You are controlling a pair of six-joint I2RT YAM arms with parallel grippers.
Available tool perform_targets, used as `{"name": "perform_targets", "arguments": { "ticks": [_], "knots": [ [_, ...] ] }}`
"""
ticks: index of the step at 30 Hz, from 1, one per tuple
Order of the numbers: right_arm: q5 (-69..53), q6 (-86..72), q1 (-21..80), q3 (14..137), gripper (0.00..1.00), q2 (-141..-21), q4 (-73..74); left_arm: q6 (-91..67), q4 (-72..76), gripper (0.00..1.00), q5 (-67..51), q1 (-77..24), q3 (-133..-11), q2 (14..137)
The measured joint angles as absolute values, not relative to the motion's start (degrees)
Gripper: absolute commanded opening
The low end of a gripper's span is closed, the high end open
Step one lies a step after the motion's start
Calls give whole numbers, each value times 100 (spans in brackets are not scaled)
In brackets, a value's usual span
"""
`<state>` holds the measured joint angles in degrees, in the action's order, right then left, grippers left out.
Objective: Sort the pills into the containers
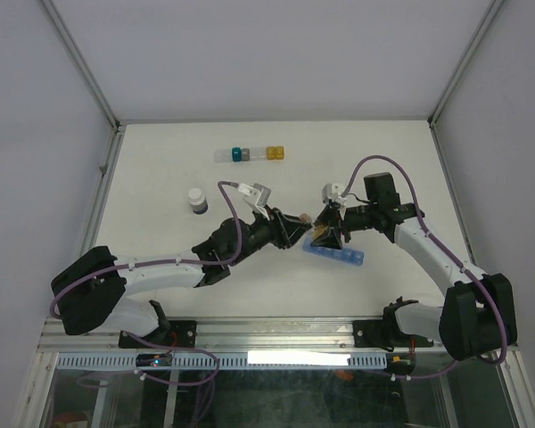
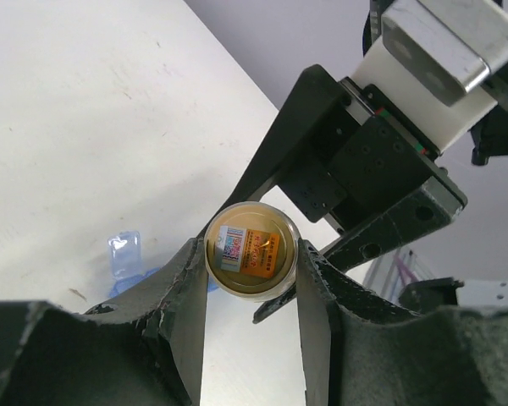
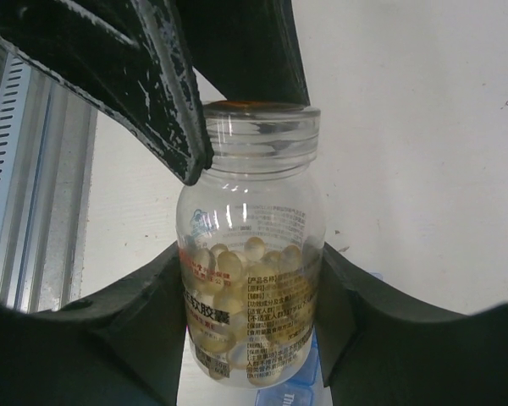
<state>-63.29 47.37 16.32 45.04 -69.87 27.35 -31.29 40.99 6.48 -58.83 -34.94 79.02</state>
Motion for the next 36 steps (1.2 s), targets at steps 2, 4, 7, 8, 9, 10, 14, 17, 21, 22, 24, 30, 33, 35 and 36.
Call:
{"name": "perform_targets", "arguments": {
  "ticks": [2,4,7,8,9,10,14,17,21,22,24,30,33,35,36],
  "knots": [
    [-6342,4678,1632,4504,0,-6987,2659,-3417,3955,0,788,-5894,-3524,7841],
    [-6357,4624,1636,4504,0,-6987,2602,-3693,3815,0,871,-5894,-3548,7787],
    [-6379,4560,1636,4504,0,-6987,2576,-4049,3568,0,967,-5894,-3605,7721],
    [-6379,4539,1636,4504,0,-6987,2563,-4171,3470,1,1015,-5896,-3632,7706],
    [-6381,4521,1636,4504,0,-6987,2556,-4285,3382,2,1057,-5896,-3653,7684],
    [-6381,4506,1636,4506,0,-6987,2552,-4359,3312,2,1090,-5896,-3673,7666],
    [-6414,4477,1643,4510,0,-6984,2543,-4689,2987,2,1240,-5929,-3741,7566],
    [-6451,4453,1656,4510,0,-6984,2528,-4928,2799,2,1295,-5929,-3758,7487],
    [-6438,4421,1662,4523,0,-6984,2506,-5078,2447,2,1358,-5933,-3929,7465],
    [-6431,4403,1662,4532,0,-6984,2495,-5092,2324,3,1369,-5933,-4001,7467],
    [-6399,4377,1662,4547,0,-6984,2438,-5107,2126,11,1441,-5970,-4134,7487],
    [-6235,4353,1594,4565,0,-6984,2405,-5070,1855,60,1647,-6010,-4482,7765],
    [-6195,4353,1605,4565,0,-6984,2412,-4998,1907,80,1656,-6040,-4486,7769],
    [-6191,4351,1612,4565,0,-6984,2414,-4919,1994,87,1643,-6082,-4486,7762],
    [-6189,4353,1612,4565,0,-6984,2418,-4869,2060,90,1634,-6084,-4475,7756]
  ]
}}
